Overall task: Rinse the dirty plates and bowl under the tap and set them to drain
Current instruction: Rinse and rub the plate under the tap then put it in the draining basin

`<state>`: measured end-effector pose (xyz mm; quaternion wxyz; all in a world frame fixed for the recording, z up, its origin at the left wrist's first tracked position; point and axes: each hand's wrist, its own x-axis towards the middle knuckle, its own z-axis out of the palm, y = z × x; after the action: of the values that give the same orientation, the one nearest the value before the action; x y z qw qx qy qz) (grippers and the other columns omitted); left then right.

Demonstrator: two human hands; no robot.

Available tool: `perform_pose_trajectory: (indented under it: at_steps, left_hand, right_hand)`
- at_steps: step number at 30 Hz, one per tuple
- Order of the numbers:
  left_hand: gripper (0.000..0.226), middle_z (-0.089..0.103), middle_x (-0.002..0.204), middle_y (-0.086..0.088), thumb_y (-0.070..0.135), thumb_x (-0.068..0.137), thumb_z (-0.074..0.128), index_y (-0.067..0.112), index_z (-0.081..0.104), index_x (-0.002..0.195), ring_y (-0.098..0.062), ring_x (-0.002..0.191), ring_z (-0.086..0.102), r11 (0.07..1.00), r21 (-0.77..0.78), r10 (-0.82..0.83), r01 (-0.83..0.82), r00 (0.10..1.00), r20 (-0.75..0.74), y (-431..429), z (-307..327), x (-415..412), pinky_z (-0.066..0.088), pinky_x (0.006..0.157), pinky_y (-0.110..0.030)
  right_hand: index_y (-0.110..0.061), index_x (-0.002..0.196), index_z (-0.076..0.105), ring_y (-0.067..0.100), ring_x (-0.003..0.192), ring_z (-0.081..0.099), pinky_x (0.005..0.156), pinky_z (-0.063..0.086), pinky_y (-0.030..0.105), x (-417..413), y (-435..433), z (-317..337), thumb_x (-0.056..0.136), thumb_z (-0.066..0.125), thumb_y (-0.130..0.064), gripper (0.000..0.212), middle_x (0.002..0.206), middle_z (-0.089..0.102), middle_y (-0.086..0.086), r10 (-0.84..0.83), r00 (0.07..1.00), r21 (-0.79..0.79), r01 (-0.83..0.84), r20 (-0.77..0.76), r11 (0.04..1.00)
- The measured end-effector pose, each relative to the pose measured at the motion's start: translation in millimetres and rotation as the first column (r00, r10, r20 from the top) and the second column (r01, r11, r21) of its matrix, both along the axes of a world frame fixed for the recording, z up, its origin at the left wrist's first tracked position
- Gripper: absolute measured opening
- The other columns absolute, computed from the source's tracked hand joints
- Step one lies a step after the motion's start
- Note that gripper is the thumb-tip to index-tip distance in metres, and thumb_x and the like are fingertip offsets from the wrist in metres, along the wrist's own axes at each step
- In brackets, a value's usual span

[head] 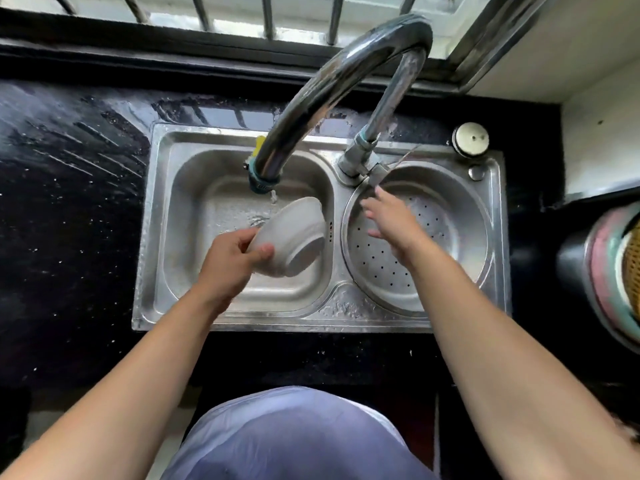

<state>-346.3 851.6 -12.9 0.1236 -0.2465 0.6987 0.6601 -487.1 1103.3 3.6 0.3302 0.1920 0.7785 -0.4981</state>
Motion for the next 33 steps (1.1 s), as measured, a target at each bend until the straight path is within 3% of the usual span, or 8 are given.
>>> perform_pose_trajectory:
  at_steps: [4,7,10,15,19,23,28,33]
  left_hand:
    - [0.019,0.079,0.091,-0.005,0.016,0.086,0.068,0.012,0.08,0.101,-0.017,0.081,0.07,0.928,0.372,0.016,-0.025,0.999,0.027,11.2,5.6,-24.6,0.055,0.072,-0.026]
    - [0.022,0.077,0.077,0.004,0.012,0.098,0.054,0.01,0.076,0.1,-0.006,0.066,0.069,0.822,0.561,0.064,-0.095,0.995,0.074,27.6,8.7,-42.2,0.055,0.061,-0.017]
    - [0.026,0.074,0.098,-0.005,0.02,0.102,0.053,0.01,0.076,0.108,-0.015,0.083,0.07,0.783,0.619,0.005,-0.062,0.996,0.094,52.8,9.2,-56.7,0.057,0.073,-0.027]
    - [0.039,0.069,0.132,-0.002,0.043,0.101,0.055,0.02,0.063,0.131,-0.018,0.115,0.067,0.993,0.078,-0.109,0.092,0.963,0.245,110.6,-10.5,-52.8,0.054,0.091,-0.035]
    - [0.045,0.059,0.143,-0.018,0.024,0.101,0.057,0.004,0.056,0.141,-0.031,0.132,0.055,0.813,-0.37,-0.356,0.449,0.887,0.292,143.3,-24.7,-12.9,0.039,0.108,-0.036]
    - [0.057,0.028,0.166,-0.021,0.026,0.1,0.055,0.007,0.043,0.153,-0.033,0.153,0.027,0.678,-0.398,-0.504,0.618,0.785,0.36,159.9,-32.0,29.6,0.022,0.124,-0.04]
    - [0.066,0.015,0.172,-0.016,0.031,0.102,0.049,0.014,0.027,0.162,-0.032,0.157,0.019,0.574,-0.498,-0.541,0.65,0.758,0.364,160.3,-33.9,53.3,0.021,0.127,-0.043]
    - [0.066,0.023,0.169,-0.017,0.029,0.102,0.049,0.02,0.026,0.163,-0.031,0.155,0.024,0.541,-0.507,-0.569,0.671,0.736,0.367,151.0,-38.1,57.3,0.028,0.123,-0.047]
  right_hand:
    - [-0.03,0.15,0.048,0.007,0.132,0.052,0.112,0.038,0.04,32.7,11.3,-7.3,0.099,0.056,-0.051,0.055,0.151,0.053,-0.012,0.105,0.992,-0.283,-0.081,0.067,0.956]
    - [-0.018,0.126,0.068,0.013,0.096,0.07,0.085,0.054,0.035,39.0,28.8,3.5,0.104,0.052,-0.04,0.034,0.111,0.076,0.0,-0.097,0.975,-0.509,0.187,0.198,0.84]
    - [-0.008,0.109,0.074,0.018,0.09,0.073,0.081,0.062,0.032,40.1,53.4,15.4,0.105,0.052,-0.022,0.026,0.101,0.077,0.009,-0.263,0.927,-0.637,0.374,0.266,0.674]
    - [-0.008,0.106,0.069,0.021,0.089,0.072,0.072,0.061,0.033,39.1,85.9,25.5,0.099,0.065,-0.022,0.016,0.098,0.077,0.009,-0.356,0.932,-0.517,0.336,0.065,0.787]
    - [-0.009,0.096,0.069,0.03,0.077,0.074,0.073,0.06,0.043,46.8,85.6,7.3,0.093,0.072,-0.018,0.01,0.087,0.079,0.012,-0.214,0.96,-0.175,0.182,-0.183,0.967]
    - [-0.003,0.092,0.065,0.036,0.087,0.064,0.065,0.038,0.033,52.6,75.2,-22.7,0.092,0.071,-0.029,0.026,0.091,0.072,0.018,-0.039,0.962,0.211,0.098,-0.27,0.973]
    - [-0.02,0.066,0.042,0.02,0.063,0.044,0.058,0.02,0.031,59.2,45.0,-45.7,0.094,0.066,-0.025,0.037,0.062,0.048,-0.006,-0.02,0.958,0.255,0.097,-0.288,0.962]
    - [-0.014,0.07,0.049,0.01,0.057,0.038,0.057,0.025,0.029,67.5,14.3,-61.6,0.094,0.063,-0.021,0.029,0.061,0.045,-0.009,-0.08,0.955,0.25,0.155,-0.286,0.956]
